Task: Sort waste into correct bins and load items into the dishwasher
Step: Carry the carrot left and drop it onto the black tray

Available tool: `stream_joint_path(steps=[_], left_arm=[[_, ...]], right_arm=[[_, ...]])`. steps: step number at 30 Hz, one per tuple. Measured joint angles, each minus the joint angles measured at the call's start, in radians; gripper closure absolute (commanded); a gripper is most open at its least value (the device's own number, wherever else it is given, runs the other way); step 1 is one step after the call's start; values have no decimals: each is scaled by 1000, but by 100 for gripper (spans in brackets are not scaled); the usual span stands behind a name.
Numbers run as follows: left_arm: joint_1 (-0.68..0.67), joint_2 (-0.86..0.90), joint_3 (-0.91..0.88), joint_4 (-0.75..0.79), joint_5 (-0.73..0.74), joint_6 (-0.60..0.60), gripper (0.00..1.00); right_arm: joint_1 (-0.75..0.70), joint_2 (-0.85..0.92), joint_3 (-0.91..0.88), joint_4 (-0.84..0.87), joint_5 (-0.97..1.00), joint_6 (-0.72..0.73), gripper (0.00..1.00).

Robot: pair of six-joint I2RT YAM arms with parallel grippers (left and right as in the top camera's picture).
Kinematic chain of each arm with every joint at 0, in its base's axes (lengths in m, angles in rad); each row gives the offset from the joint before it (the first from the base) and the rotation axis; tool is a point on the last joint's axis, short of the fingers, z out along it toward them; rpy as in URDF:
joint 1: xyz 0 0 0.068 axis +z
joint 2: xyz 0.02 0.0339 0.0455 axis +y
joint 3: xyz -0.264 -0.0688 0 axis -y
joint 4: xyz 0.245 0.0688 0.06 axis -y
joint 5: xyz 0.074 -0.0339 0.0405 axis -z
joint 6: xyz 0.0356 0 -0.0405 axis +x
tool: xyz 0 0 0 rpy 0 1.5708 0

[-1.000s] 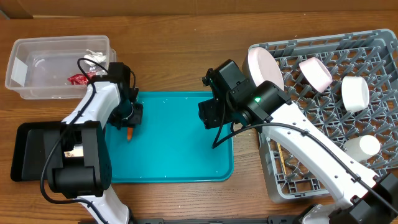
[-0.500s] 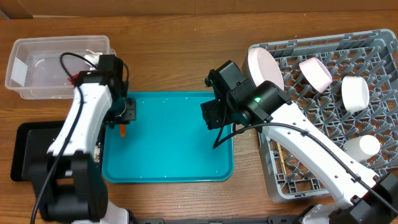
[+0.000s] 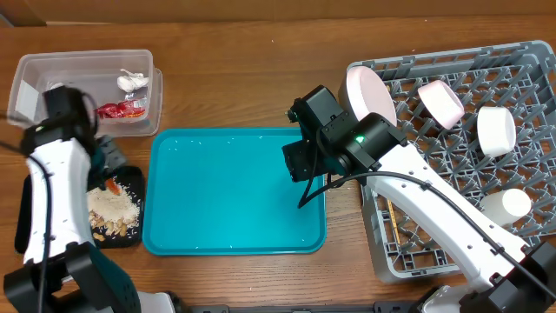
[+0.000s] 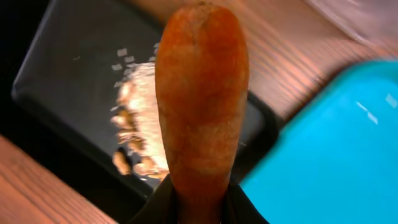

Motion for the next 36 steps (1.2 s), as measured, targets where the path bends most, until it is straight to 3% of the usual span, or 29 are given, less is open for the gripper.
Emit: stream_joint_path(steps=[13, 24, 30, 34, 36], left_arm=[[229, 11, -140, 146, 18, -61, 88], [251, 93, -182, 213, 31, -76, 85], [251, 168, -190, 214, 50, -79, 73], [251, 174, -190, 214, 63, -82, 55], [251, 174, -190, 213, 70, -83, 52]], right_arm=[[0, 0, 0, -5, 3, 0, 34], [0, 0, 0, -10, 3, 0, 34], [0, 0, 0, -10, 3, 0, 34], [0, 0, 0, -10, 4, 0, 34], [0, 0, 0, -11, 4, 0, 34]])
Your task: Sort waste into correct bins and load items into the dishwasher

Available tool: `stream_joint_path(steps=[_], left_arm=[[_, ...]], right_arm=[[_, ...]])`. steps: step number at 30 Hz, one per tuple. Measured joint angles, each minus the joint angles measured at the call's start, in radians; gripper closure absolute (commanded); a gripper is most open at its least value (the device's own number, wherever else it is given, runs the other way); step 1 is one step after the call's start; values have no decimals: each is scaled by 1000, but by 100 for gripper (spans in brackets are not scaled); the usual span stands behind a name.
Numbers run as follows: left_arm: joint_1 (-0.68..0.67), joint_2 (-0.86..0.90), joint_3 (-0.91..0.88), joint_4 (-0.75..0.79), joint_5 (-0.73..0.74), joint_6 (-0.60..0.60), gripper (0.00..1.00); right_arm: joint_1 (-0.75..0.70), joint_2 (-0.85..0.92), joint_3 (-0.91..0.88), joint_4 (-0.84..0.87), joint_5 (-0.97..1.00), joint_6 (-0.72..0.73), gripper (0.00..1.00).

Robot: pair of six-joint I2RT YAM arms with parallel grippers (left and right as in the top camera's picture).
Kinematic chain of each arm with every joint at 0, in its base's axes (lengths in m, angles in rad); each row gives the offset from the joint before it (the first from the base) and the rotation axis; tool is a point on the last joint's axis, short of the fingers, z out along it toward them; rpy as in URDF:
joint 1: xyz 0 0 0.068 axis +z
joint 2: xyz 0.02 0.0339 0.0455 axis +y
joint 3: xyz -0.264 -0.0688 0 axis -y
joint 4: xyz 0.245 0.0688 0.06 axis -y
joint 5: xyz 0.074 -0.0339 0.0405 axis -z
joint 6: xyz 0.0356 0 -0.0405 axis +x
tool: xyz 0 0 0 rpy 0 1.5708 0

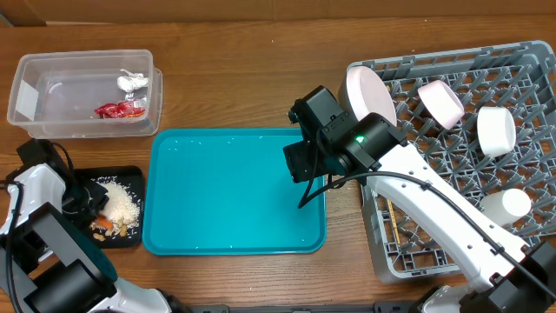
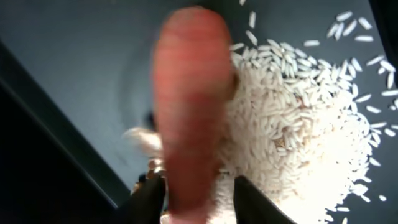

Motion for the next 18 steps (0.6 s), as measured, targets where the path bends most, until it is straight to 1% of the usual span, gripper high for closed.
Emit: stream_joint_path(steps=[6, 9, 12, 14, 17, 18], left_arm=[[0, 0, 16, -74, 23, 1, 53], [-11, 0, 70, -120, 58, 16, 53], [-50, -18, 136, -155, 93, 39, 53], [-96, -56, 167, -164, 113, 56, 52], [-191, -117, 180, -148, 138, 85, 46], [-228, -134, 182, -143, 152, 104, 37]], right_arm=[[-8, 0, 0, -6, -1, 24, 27], [-43, 0, 0, -6, -5, 37, 17], [-101, 0, 0, -2, -21, 44, 5], [-159, 0, 0, 13, -39, 49, 5], [-235, 0, 0, 56, -84, 31, 4], [-254, 0, 0, 61, -100, 21, 2]])
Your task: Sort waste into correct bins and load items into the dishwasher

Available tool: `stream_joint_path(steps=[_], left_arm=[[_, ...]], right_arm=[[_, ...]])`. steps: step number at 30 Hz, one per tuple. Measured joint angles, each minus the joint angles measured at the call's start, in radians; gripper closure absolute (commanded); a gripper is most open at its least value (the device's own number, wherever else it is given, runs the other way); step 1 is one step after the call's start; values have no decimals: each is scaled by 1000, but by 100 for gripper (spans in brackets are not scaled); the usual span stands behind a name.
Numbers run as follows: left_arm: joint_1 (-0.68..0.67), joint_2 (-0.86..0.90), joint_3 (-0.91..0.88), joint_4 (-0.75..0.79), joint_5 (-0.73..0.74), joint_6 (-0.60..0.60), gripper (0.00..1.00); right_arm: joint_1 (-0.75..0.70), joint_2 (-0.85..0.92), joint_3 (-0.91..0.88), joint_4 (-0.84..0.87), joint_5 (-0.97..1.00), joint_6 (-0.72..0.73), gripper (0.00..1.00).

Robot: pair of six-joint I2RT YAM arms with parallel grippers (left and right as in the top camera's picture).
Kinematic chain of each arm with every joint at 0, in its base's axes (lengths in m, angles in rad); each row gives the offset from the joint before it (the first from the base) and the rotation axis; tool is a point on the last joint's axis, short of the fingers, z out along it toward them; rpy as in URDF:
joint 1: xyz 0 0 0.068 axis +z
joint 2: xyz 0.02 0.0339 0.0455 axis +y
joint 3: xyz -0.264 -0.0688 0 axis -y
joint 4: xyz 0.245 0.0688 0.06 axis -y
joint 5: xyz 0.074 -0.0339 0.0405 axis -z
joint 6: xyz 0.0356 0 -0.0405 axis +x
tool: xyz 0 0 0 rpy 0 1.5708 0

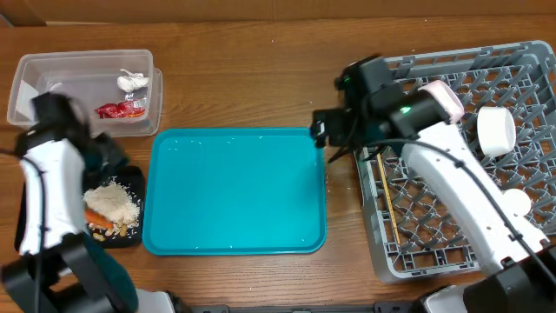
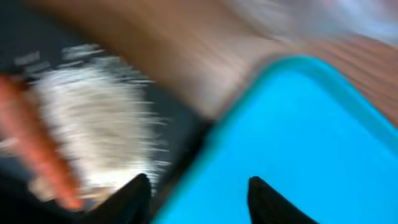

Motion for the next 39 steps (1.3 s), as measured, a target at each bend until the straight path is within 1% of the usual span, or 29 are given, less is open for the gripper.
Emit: stream_joint_path(steps=[1, 2, 3, 6, 7, 8, 9, 10, 11, 12, 13, 15, 17, 21, 24, 26, 29, 31, 34, 35, 39], left_arm=[[-76, -25, 6, 1, 30, 39, 29], [-150, -34, 14, -33, 53, 77, 27], [-196, -35, 16, -69, 63, 90, 27], [-295, -34, 16, -175, 76, 127, 25], [-322, -34, 16, -210, 82, 134, 23], [-341, -35, 16, -241, 87, 140, 17], [-352, -34, 16, -277, 88, 143, 13], [-361, -35, 16, -315, 91, 148, 11], [-365, -35, 16, -349, 92, 151, 11], [-367, -35, 16, -376, 91, 156, 13], [-368, -35, 16, -405, 91, 159, 18], [-368, -35, 16, -462, 90, 163, 23], [-368, -38, 11, -486, 90, 166, 23], [-368, -87, -37, -483, 91, 167, 22], [-368, -189, -98, -460, 96, 166, 22], [-368, -289, -117, -457, 98, 156, 19], [-368, -453, -117, -439, 92, 133, 11], [-368, -559, -117, -421, 87, 129, 0], [-368, -706, -117, -374, 82, 137, 0], [-368, -758, -117, -355, 79, 140, 0], [-368, -927, -117, -293, 64, 140, 0]], right_arm=[[-37, 0, 0, 3, -32, -21, 0], [-61, 0, 0, -13, -57, -41, 0], [-73, 0, 0, -31, -68, -52, 0], [-91, 0, 0, -106, -90, -80, 0], [-94, 0, 0, -124, -93, -90, 0], [-95, 0, 0, -146, -98, -102, 0], [-98, 0, 0, -162, -102, -110, 0], [-99, 0, 0, -176, -106, -117, 0], [-101, 0, 0, -189, -109, -121, 0], [-105, 0, 0, -197, -111, -120, 0], [-109, 0, 0, -204, -112, -118, 0], [-124, 0, 0, -211, -113, -109, 0], [-142, 0, 0, -219, -116, -95, 0], [-178, 0, 0, -255, -112, -84, 3], [-186, -9, 0, -273, -90, -76, 3], [-185, -31, -2, -261, -78, -74, 4], [-185, -126, -36, -200, -55, -62, 3], [-185, -208, -75, -155, -44, -56, 3], [-185, -396, -187, -55, -24, -47, 0], [-185, -420, -203, -43, -21, -48, 0], [-185, -627, -353, 42, 19, -43, 0]])
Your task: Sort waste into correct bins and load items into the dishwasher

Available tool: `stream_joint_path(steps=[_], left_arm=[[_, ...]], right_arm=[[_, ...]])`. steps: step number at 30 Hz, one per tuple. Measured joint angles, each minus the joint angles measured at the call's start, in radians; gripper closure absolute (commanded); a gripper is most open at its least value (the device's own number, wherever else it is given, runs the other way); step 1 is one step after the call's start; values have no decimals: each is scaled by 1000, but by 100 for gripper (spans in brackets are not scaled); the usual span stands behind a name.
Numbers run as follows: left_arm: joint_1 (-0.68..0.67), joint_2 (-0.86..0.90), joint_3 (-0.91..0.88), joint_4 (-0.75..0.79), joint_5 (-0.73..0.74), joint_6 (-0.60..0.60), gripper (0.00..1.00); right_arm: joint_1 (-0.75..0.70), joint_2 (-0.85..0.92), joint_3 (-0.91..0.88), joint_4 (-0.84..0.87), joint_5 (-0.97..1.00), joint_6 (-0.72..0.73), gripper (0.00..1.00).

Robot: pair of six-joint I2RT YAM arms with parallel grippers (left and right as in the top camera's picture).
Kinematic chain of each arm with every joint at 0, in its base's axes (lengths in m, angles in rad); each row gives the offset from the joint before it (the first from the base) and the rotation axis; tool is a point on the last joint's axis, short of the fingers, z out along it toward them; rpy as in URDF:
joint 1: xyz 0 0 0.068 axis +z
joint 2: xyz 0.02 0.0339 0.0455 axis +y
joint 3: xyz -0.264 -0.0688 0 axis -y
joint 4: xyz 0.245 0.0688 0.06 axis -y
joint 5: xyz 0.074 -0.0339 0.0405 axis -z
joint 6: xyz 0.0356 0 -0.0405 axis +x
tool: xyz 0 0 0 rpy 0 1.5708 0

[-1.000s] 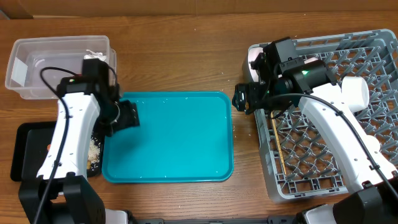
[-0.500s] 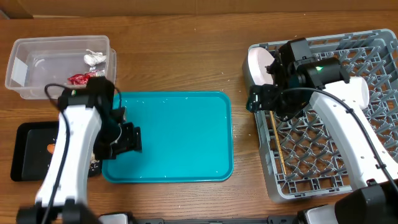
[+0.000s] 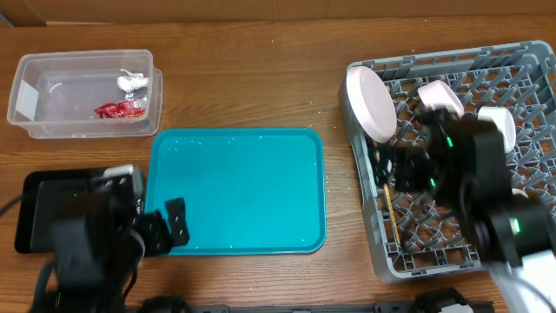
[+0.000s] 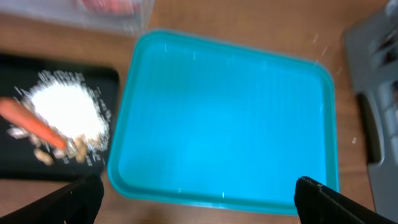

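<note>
A carrot [image 4: 31,122] lies on the black food-waste tray [image 4: 18,165] beside a heap of rice [image 4: 67,111] and some nuts. My left gripper [image 4: 199,205] hangs high over the front edge of the bare teal tray [image 4: 230,118], open wide and holding nothing. In the overhead view the left gripper [image 3: 165,231] sits by the teal tray's [image 3: 243,187] front left corner, and its arm covers much of the black tray [image 3: 39,196]. My right arm [image 3: 452,169] is above the grey dishwasher rack [image 3: 521,61]. Its jaws are too dark to read.
A clear bin [image 3: 82,91] at the back left holds a red wrapper [image 3: 117,109] and a white scrap. The rack carries a pink plate [image 3: 369,100], a pink cup [image 3: 441,97], white cups and a wooden stick [image 3: 391,222].
My left arm has drawn back from over the black tray to the table's front left, still open. My right arm has moved from the rack's left edge to over its middle.
My left gripper held the carrot above the black tray, then had it low on the rice with the jaws parting. After that the carrot lay on the tray with the gripper open. My right gripper stayed at the teal tray's right edge, then moved over the rack.
</note>
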Motion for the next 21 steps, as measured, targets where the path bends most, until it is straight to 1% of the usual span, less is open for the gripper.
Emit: stream_joint_path(steps=[2, 7, 13, 21], left_arm=[[0, -83, 0, 19, -4, -5, 0], [0, -122, 0, 26, -8, -27, 0], [0, -121, 0, 2, -11, -56, 0], [0, -121, 0, -12, -12, -61, 0]], right_arm=[[0, -121, -89, 24, 39, 0, 0], [0, -229, -160, 4, 70, 0, 0], [0, -233, -164, -13, 84, 0, 0], [0, -224, -165, -13, 84, 0, 0]])
